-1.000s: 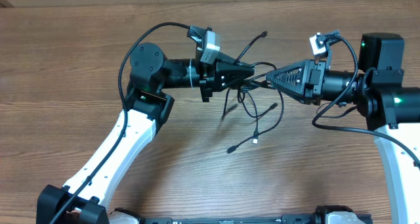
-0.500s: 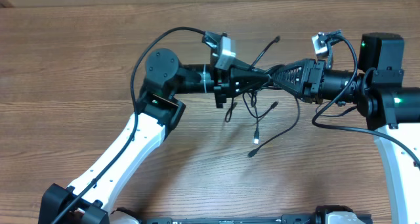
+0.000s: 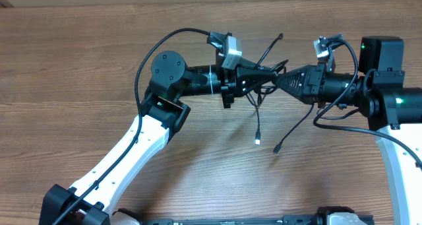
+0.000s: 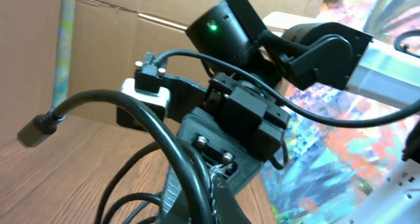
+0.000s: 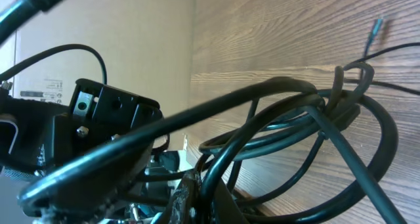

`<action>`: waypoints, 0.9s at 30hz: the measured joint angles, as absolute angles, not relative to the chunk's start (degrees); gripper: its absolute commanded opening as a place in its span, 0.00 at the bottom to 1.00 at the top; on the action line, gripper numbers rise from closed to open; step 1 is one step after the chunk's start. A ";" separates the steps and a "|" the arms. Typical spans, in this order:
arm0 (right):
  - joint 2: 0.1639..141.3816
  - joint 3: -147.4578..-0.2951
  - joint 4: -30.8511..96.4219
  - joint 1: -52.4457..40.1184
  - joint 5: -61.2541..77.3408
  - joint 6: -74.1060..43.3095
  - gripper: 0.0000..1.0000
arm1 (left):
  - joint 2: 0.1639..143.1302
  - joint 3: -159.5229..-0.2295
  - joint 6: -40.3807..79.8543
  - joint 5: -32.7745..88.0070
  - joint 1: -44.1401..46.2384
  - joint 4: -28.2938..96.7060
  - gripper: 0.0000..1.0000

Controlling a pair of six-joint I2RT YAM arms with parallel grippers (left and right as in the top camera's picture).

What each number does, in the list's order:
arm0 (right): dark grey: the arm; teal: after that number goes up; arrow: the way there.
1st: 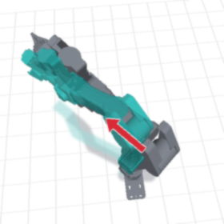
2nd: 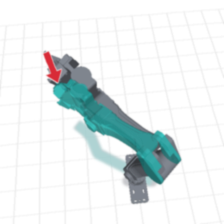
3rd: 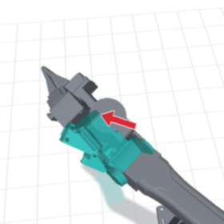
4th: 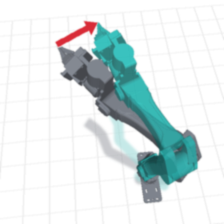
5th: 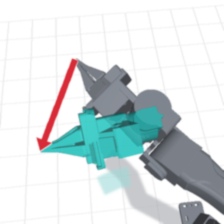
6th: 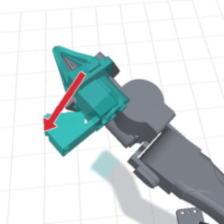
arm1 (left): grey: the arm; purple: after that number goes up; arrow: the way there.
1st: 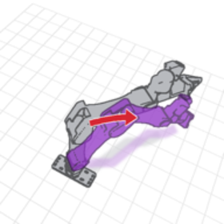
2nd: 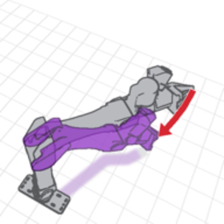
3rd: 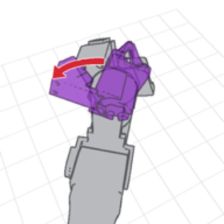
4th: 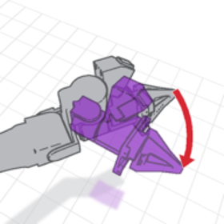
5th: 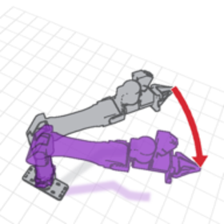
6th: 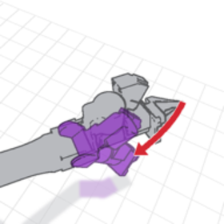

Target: Untangle cables

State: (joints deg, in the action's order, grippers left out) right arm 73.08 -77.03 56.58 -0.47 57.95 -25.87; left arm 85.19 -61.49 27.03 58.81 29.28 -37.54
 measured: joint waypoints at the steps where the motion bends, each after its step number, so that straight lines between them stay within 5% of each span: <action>1: 73.08 -77.03 56.62 -0.47 57.98 -25.85 0.04 | 85.19 -61.49 27.00 58.30 29.28 -37.26 0.04; 27: 73.28 -77.03 44.18 -0.47 80.25 -25.65 0.04 | 85.12 -61.54 22.87 35.55 24.64 -10.79 0.04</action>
State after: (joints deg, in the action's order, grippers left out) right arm 73.28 -77.03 44.18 -0.47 80.25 -25.65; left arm 85.12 -61.54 22.87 35.55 24.64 -10.79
